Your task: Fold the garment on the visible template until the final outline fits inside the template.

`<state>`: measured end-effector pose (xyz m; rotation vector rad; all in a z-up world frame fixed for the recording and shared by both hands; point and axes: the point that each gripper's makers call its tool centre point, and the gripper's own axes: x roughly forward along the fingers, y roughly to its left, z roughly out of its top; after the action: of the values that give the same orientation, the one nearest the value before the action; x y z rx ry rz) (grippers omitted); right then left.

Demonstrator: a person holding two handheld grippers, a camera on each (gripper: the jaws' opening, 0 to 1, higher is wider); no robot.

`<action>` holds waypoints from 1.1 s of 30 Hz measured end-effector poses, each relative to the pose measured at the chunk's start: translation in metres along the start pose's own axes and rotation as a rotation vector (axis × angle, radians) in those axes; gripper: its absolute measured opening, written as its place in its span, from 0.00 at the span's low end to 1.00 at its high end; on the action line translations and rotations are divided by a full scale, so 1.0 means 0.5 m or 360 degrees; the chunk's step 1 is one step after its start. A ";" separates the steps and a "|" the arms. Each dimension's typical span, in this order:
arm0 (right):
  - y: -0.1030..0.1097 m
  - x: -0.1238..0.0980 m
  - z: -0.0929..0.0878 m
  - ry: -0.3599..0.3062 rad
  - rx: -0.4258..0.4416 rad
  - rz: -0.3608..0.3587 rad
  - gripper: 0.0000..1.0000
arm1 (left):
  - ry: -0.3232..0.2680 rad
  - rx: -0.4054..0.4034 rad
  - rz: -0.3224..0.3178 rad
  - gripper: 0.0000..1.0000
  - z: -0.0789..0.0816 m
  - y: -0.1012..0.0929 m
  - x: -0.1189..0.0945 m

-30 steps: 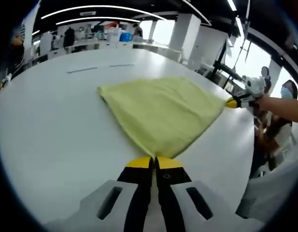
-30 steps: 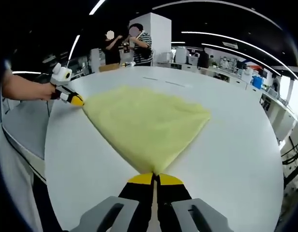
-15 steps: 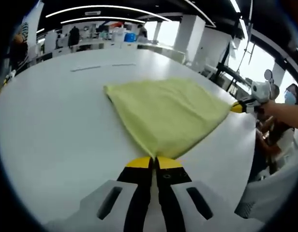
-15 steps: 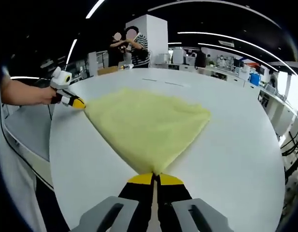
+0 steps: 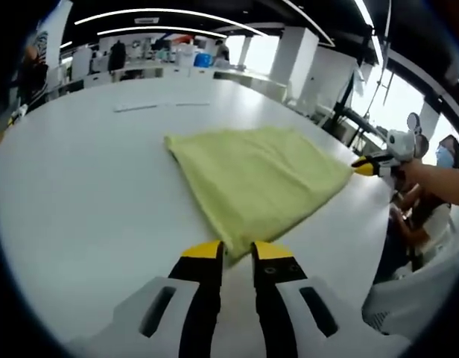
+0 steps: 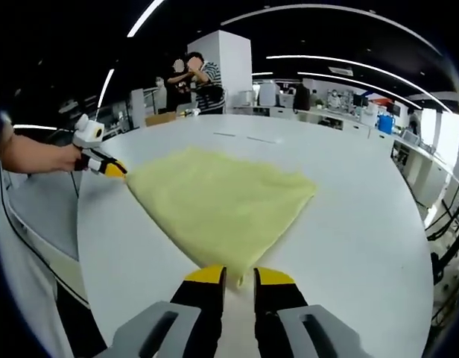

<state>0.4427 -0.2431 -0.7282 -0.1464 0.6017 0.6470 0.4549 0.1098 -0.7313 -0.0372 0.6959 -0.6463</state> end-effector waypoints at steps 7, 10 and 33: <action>0.002 -0.025 0.018 -0.0045 0.0021 -0.0006 0.20 | -0.0022 0.0055 0.0021 0.19 0.007 -0.003 -0.027; 0.007 -0.034 0.024 -0.0045 0.0042 -0.0002 0.25 | -0.0033 0.0082 0.0019 0.22 0.013 -0.010 -0.038; 0.079 -0.120 0.042 -0.0088 0.0074 0.0090 0.42 | -0.0099 0.0154 -0.0039 0.38 0.010 -0.109 -0.140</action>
<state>0.3907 -0.2364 -0.6745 -0.0684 0.5688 0.6892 0.3878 0.1046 -0.6736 0.0235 0.6044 -0.6990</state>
